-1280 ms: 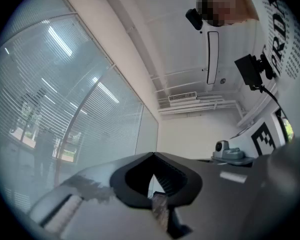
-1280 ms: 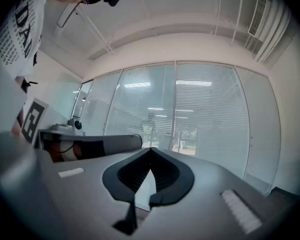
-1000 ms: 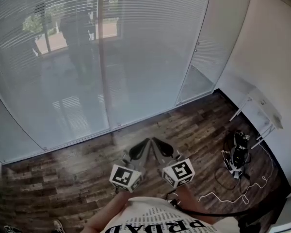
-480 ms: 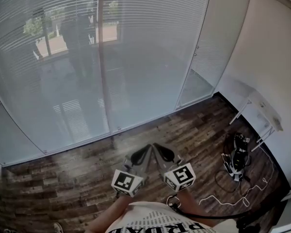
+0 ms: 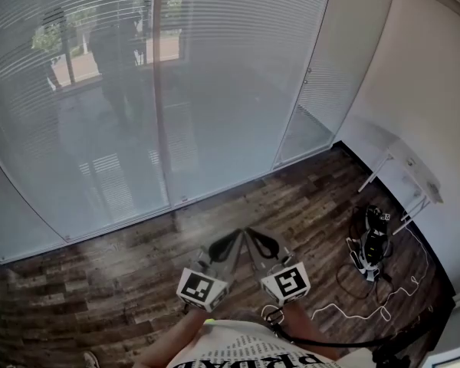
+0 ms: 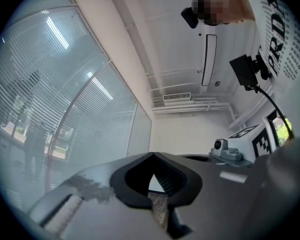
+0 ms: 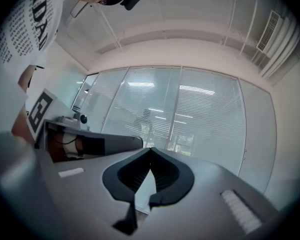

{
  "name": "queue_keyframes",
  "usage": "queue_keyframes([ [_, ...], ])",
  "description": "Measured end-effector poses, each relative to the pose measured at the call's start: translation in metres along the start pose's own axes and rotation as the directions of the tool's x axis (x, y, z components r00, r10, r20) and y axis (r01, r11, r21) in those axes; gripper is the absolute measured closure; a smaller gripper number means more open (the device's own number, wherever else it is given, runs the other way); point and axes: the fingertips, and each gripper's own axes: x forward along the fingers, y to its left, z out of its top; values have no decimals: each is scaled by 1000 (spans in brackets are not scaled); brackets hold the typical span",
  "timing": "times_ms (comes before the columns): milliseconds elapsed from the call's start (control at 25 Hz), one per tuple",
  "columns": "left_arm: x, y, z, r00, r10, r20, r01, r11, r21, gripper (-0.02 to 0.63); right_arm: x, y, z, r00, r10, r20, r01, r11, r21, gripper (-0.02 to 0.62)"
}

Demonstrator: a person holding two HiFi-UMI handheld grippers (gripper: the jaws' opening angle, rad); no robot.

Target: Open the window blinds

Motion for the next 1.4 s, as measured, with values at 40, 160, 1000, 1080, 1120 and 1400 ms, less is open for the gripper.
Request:
queue_keyframes([
  [40, 1, 0, 0, 1000, -4, -1, 4, 1000, 0, 615, 0, -1, 1, 1000, -2, 2, 2, 1000, -10, 587],
  [160, 3, 1, -7, 1000, -22, -10, 22, 1000, 13, 615, 2, -6, 1, 1000, -29, -4, 29, 1000, -5, 588],
  [1000, 50, 36, -15, 1000, 8, -23, -8, 1000, 16, 615, 45, -54, -22, 1000, 1, 25, -2, 999, 51, 587],
  [1080, 65, 38, -22, 1000, 7, -27, -6, 1000, 23, 615, 48, -69, -26, 1000, 2, 23, -3, 999, 55, 588],
  [1120, 74, 41, -26, 1000, 8, -29, -7, 1000, 19, 615, 50, -78, -30, 1000, 1, 17, -2, 998, 60, 588],
  [1400, 161, 57, -39, 999, 14, -48, -14, 1000, 7, 615, 72, -163, -49, 1000, 13, 12, -14, 997, 80, 588],
])
